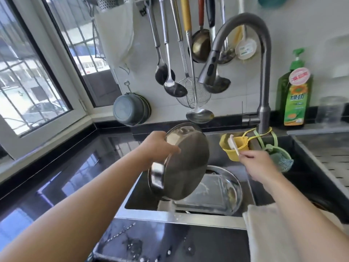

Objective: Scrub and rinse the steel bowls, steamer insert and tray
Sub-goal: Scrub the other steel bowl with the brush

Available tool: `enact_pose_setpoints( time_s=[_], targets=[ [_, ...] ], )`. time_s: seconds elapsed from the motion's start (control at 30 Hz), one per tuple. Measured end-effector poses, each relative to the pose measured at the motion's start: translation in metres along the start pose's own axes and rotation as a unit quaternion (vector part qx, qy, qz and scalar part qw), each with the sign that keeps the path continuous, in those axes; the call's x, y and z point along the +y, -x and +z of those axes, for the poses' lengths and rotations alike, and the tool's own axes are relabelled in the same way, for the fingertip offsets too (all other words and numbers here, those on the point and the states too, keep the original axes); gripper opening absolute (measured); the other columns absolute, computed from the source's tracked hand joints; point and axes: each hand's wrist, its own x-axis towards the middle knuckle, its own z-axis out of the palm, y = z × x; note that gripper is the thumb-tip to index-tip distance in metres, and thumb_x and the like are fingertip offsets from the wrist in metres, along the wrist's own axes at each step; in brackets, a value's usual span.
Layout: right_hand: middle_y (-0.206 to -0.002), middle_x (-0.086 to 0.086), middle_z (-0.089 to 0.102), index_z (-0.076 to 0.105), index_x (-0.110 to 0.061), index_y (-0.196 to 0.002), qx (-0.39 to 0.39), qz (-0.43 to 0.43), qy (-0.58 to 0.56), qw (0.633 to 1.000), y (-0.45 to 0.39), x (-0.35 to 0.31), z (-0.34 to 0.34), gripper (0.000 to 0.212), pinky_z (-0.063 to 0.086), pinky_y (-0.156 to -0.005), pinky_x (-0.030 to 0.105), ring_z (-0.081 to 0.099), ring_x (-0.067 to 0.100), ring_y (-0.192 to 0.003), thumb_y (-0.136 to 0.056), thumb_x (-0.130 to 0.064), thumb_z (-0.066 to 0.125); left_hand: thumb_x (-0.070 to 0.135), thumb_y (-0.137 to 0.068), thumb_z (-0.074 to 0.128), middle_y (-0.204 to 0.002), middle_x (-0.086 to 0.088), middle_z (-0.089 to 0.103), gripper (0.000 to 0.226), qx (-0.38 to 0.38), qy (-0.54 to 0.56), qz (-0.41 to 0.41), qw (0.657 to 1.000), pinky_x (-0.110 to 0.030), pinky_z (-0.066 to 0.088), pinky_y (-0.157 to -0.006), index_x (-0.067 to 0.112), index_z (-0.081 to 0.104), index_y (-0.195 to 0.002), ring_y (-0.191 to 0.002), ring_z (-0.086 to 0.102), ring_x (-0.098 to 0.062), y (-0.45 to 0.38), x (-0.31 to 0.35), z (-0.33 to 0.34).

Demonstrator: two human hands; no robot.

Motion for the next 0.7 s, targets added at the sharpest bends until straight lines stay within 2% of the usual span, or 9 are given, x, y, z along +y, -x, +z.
enact_pose_setpoints(
  time_s=[0.07, 0.17, 0.27, 0.33, 0.4, 0.47, 0.53, 0.63, 0.7],
  targets=[
    [-0.076, 0.010, 0.068, 0.077, -0.021, -0.092, 0.009, -0.025, 0.039, 0.999, 0.000, -0.002, 0.002, 0.016, 0.046, -0.062, 0.035, 0.059, 0.024, -0.068, -0.098, -0.020, 0.062, 0.003, -0.075, 0.084, -0.067, -0.010, 0.065, 0.018, -0.014, 0.076, -0.039, 0.996, -0.059, 0.061, -0.074, 0.007, 0.068, -0.082, -0.063, 0.062, -0.027, -0.012, -0.012, 0.008],
    [-0.070, 0.005, 0.062, 0.071, -0.016, -0.082, 0.018, -0.041, 0.195, 0.980, -0.024, -0.016, -0.002, 0.022, 0.041, -0.056, 0.033, 0.057, 0.025, -0.066, -0.097, -0.023, 0.056, -0.004, -0.081, 0.077, -0.077, -0.018, 0.067, 0.017, -0.019, 0.174, -0.098, 0.980, -0.061, 0.059, -0.080, 0.001, 0.069, -0.095, -0.071, 0.064, -0.030, -0.028, -0.033, 0.014],
    [-0.083, 0.006, 0.056, 0.068, -0.013, -0.101, 0.077, -0.041, 0.319, 0.944, -0.076, -0.042, -0.014, 0.018, 0.043, -0.064, 0.032, 0.055, 0.030, -0.077, -0.098, -0.019, 0.051, 0.000, -0.082, 0.078, -0.084, -0.022, 0.070, 0.035, -0.004, 0.258, -0.151, 0.954, -0.057, 0.060, -0.073, -0.005, 0.066, -0.115, -0.069, 0.067, -0.033, -0.051, -0.053, 0.021],
    [-0.089, 0.008, 0.051, 0.064, -0.007, -0.114, 0.112, -0.041, 0.346, 0.931, -0.109, -0.055, -0.019, 0.023, 0.044, -0.064, 0.032, 0.053, 0.030, -0.078, -0.101, -0.019, 0.050, 0.004, -0.082, 0.078, -0.084, -0.022, 0.072, 0.034, 0.005, 0.309, -0.181, 0.934, -0.050, 0.061, -0.067, -0.002, 0.067, -0.114, -0.066, 0.068, -0.032, -0.063, -0.060, 0.030],
    [-0.093, 0.011, 0.051, 0.062, -0.002, -0.121, 0.132, -0.037, 0.344, 0.929, -0.138, -0.061, -0.016, 0.029, 0.038, -0.057, 0.029, 0.053, 0.027, -0.074, -0.104, -0.021, 0.048, 0.009, -0.080, 0.079, -0.083, -0.018, 0.070, 0.031, 0.003, 0.342, -0.208, 0.916, -0.041, 0.055, -0.064, 0.000, 0.070, -0.109, -0.068, 0.065, -0.030, -0.075, -0.066, 0.042],
    [-0.109, 0.019, 0.060, 0.060, 0.002, -0.125, 0.131, -0.031, 0.338, 0.931, -0.159, -0.064, -0.007, 0.036, 0.039, -0.064, 0.028, 0.059, 0.031, -0.088, -0.107, -0.024, 0.045, 0.013, -0.078, 0.080, -0.086, -0.016, 0.064, 0.033, -0.007, 0.374, -0.231, 0.898, -0.040, 0.048, -0.069, 0.000, 0.073, -0.108, -0.076, 0.059, -0.030, -0.083, -0.070, 0.053],
    [-0.120, 0.022, 0.062, 0.058, 0.004, -0.127, 0.142, -0.022, 0.322, 0.936, -0.175, -0.064, 0.001, 0.038, 0.040, -0.070, 0.031, 0.060, 0.036, -0.103, -0.107, -0.025, 0.046, 0.012, -0.078, 0.080, -0.086, -0.016, 0.065, 0.030, -0.008, 0.402, -0.242, 0.883, -0.038, 0.049, -0.067, -0.001, 0.074, -0.104, -0.072, 0.060, -0.028, -0.087, -0.072, 0.063],
    [-0.094, 0.016, 0.061, 0.063, 0.002, -0.118, 0.188, -0.022, 0.313, 0.931, -0.186, -0.061, 0.009, 0.027, 0.041, -0.059, 0.030, 0.059, 0.034, -0.085, -0.104, -0.019, 0.053, 0.010, -0.082, 0.077, -0.072, -0.014, 0.068, 0.018, 0.001, 0.429, -0.261, 0.865, -0.034, 0.057, -0.058, -0.002, 0.073, -0.095, -0.055, 0.063, -0.026, -0.091, -0.079, 0.075],
    [-0.077, 0.008, 0.052, 0.066, 0.001, -0.114, 0.193, -0.021, 0.341, 0.920, -0.185, -0.058, 0.013, 0.021, 0.041, -0.054, 0.030, 0.054, 0.028, -0.073, -0.101, -0.014, 0.057, 0.009, -0.084, 0.075, -0.066, -0.011, 0.064, 0.015, 0.006, 0.452, -0.278, 0.847, -0.032, 0.055, -0.054, -0.002, 0.071, -0.093, -0.048, 0.060, -0.024, -0.091, -0.084, 0.080]
  ],
)
